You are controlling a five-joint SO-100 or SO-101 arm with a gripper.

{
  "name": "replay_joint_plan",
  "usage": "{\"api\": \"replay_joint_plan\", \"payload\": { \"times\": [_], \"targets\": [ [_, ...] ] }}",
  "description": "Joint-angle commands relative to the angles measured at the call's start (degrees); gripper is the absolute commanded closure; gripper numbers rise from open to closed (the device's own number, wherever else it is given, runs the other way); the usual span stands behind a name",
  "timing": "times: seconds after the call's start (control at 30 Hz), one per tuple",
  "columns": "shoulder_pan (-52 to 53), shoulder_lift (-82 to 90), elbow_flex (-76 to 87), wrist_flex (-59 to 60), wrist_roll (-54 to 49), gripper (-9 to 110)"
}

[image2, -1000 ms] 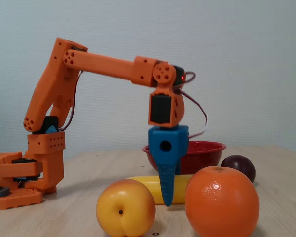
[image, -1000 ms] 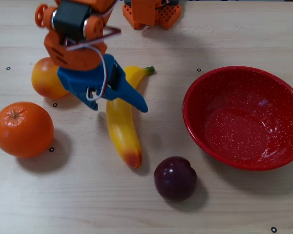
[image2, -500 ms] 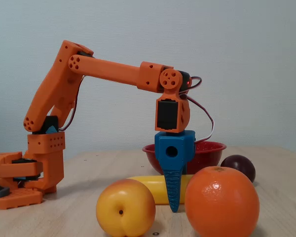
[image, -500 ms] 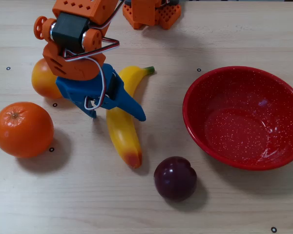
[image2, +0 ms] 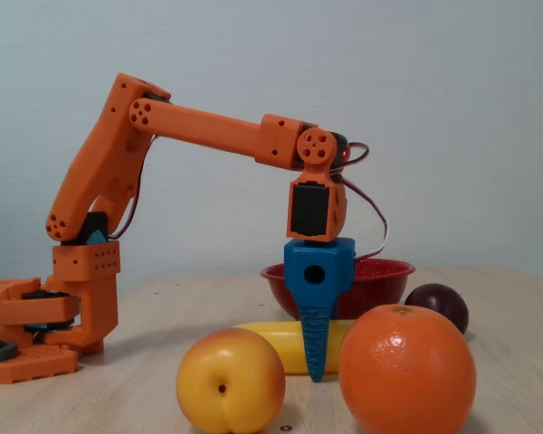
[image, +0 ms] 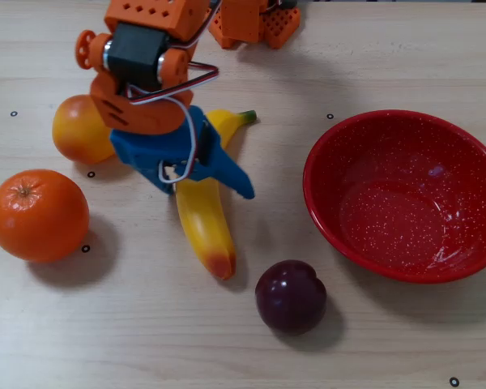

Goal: Put banana in the red bowl.

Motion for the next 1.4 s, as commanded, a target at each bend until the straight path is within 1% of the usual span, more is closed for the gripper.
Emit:
{"api": "replay_joint_plan", "payload": {
  "times": [0.0, 0.2, 0.53, 0.63, 0.73, 0.93, 1.13, 1.37],
  "targets": [
    [-1.4, 7.3, -1.3, -1.2, 1.1, 63],
    [-1.3, 7.1, -1.1, -2.8, 0.7, 65],
    [0.1, 6.3, -1.7, -4.5, -1.0, 82],
    [0.2, 6.3, -1.7, -4.6, -0.7, 89],
    [0.0, 6.2, -1.7, -4.6, -0.3, 102],
    [0.0, 6.6, -2.4, -1.4, -0.7, 102],
    [-1.1, 7.9, -4.7, 3.2, 1.7, 102],
    [-1.6, 11.1, -4.8, 4.5, 0.4, 102]
  ]
}}
